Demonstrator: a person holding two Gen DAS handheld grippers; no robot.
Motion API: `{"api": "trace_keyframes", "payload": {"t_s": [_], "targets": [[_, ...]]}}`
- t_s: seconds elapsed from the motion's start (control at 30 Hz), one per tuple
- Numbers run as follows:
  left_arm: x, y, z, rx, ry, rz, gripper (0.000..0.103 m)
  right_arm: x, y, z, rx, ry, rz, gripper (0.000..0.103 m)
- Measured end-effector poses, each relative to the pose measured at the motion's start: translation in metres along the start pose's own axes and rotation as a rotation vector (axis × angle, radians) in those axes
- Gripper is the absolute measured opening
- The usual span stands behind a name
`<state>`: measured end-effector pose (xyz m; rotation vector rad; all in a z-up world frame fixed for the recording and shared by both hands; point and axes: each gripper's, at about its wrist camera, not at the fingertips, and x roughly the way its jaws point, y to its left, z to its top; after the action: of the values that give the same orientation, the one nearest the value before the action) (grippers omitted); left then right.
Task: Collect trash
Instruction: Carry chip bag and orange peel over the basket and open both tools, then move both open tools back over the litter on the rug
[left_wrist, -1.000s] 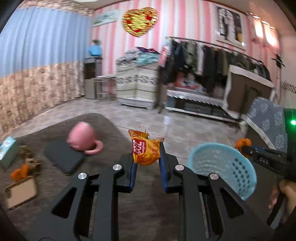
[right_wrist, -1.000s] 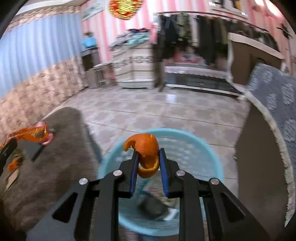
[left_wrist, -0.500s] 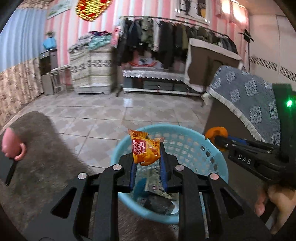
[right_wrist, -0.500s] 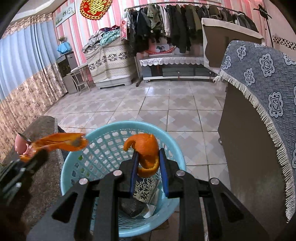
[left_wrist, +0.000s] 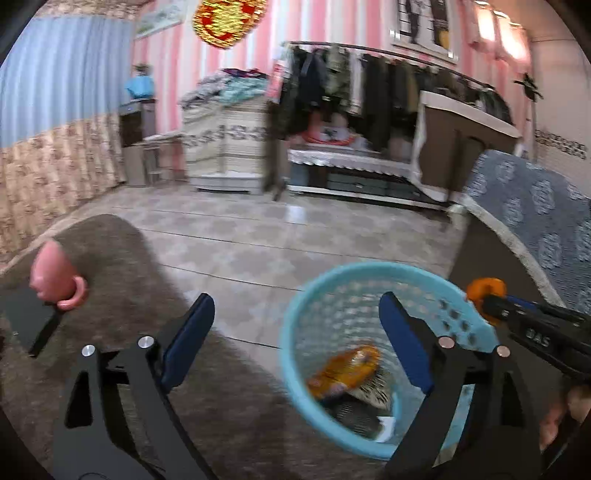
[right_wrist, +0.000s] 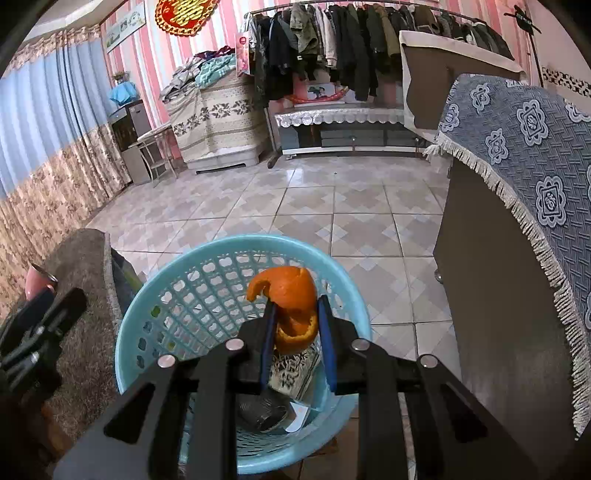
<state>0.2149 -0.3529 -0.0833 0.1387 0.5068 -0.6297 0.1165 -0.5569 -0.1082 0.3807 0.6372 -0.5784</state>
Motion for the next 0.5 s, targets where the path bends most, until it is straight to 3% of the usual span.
{"api": "trace_keyframes", "payload": {"t_s": [0.1,0.33,0.4,0.43,0.47,0.5], "targets": [[-0.006,0.012,0.002,-0.003,-0.016,0.072,0.093,0.002,0.013,-0.002,-0.020,0.001,0.007,0.023],[-0.014,0.045,0.007,-0.051,-0.035,0.155,0.096,0.001,0.036,0.001,-0.034,-0.037,0.020,0.028],[-0.015,0.054,0.008,-0.078,-0.036,0.170,0.096,0.001,0.038,0.001,-0.033,-0.046,0.017,0.043],[-0.015,0.059,0.009,-0.092,-0.035,0.177,0.096,-0.001,0.039,0.000,-0.035,-0.056,0.011,0.058],[-0.014,0.061,0.009,-0.101,-0.034,0.182,0.096,-0.002,0.040,0.000,-0.037,-0.065,0.010,0.066],[-0.014,0.064,0.009,-0.110,-0.033,0.187,0.096,-0.004,0.040,0.001,-0.039,-0.073,0.008,0.069]]}}
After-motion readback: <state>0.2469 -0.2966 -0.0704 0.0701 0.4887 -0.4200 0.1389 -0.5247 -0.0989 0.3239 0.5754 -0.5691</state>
